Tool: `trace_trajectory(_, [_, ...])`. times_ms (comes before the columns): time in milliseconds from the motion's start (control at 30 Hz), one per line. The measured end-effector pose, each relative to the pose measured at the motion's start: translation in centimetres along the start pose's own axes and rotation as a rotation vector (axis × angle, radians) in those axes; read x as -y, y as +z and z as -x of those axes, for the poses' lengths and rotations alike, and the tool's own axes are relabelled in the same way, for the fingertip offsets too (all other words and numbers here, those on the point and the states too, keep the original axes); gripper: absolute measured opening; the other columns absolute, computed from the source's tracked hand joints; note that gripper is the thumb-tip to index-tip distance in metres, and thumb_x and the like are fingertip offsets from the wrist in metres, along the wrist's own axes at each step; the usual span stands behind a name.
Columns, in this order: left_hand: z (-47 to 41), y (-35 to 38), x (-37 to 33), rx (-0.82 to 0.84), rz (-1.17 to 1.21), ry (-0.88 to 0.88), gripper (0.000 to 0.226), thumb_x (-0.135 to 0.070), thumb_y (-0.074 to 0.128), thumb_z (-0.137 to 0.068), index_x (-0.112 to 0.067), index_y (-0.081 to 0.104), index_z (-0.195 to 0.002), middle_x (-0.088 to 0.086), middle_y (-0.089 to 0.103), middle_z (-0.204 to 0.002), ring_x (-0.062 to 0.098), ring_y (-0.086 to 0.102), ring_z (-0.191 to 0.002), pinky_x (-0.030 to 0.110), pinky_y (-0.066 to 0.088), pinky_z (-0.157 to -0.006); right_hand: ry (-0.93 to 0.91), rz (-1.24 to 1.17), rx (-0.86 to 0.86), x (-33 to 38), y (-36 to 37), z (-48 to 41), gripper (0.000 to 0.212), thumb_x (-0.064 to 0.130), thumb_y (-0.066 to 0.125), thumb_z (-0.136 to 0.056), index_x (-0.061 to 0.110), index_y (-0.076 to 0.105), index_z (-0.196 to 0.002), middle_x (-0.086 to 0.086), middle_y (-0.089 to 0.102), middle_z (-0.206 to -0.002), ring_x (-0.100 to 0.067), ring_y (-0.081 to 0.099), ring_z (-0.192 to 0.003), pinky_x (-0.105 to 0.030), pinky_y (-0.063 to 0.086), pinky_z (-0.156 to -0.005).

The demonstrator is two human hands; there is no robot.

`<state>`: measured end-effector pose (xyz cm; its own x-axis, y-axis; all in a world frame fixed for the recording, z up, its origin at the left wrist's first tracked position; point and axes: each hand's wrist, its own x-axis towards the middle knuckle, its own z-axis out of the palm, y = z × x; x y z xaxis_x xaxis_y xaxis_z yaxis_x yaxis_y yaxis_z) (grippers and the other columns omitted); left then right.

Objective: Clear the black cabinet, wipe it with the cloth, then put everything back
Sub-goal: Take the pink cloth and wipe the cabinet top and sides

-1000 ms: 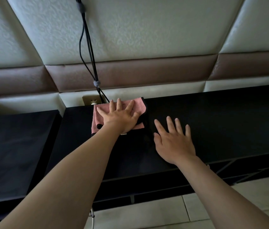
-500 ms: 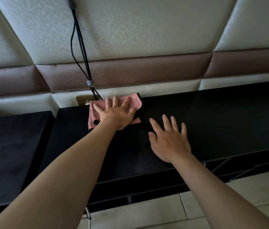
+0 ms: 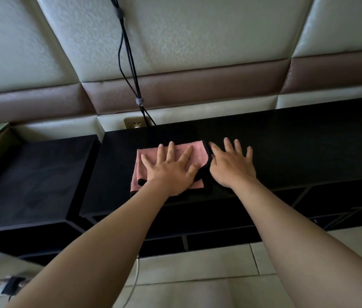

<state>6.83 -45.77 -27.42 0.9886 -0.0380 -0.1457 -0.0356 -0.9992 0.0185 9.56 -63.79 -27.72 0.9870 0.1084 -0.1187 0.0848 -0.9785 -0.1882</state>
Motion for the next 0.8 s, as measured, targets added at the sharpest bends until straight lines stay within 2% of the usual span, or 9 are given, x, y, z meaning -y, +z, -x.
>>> trace_trajectory(400, [7.0, 1.2, -1.4, 0.03, -0.009, 0.019, 0.068, -0.077, 0.006, -0.093, -0.052, -0.02, -0.15, 0.004, -0.021, -0.166, 0.034, -0.021, -0.152, 0.078, -0.01, -0.107, -0.001, -0.033, -0.013, -0.4, -0.2, 0.8, 0.051, 0.045, 0.022, -0.107, 0.041, 0.019, -0.158, -0.005, 0.01, -0.169, -0.03, 0.002, -0.155, -0.057, 0.001, -0.123])
trace_trajectory(567, [5.7, 0.7, -2.0, 0.032, 0.035, 0.016, 0.063, -0.072, 0.005, -0.095, -0.053, -0.015, -0.152, 0.004, -0.019, -0.167, 0.035, -0.022, -0.151, 0.078, -0.012, -0.107, 0.014, -0.105, 0.024, -1.3, -1.2, 0.0, 0.052, 0.039, 0.027, -0.107, 0.036, 0.021, -0.159, -0.006, 0.007, -0.169, -0.029, 0.001, -0.156, -0.053, 0.003, -0.125])
trace_trajectory(800, [0.1, -0.2, -3.3, 0.024, 0.044, 0.008, 0.064, -0.072, 0.002, -0.093, -0.052, -0.012, -0.152, 0.004, -0.016, -0.168, 0.034, -0.02, -0.152, 0.078, -0.012, -0.108, 0.057, 0.004, 0.023, -4.1, -2.1, -1.8, 0.056, 0.049, 0.021, -0.105, 0.041, 0.011, -0.16, -0.004, -0.001, -0.17, -0.029, -0.004, -0.156, -0.052, 0.001, -0.125])
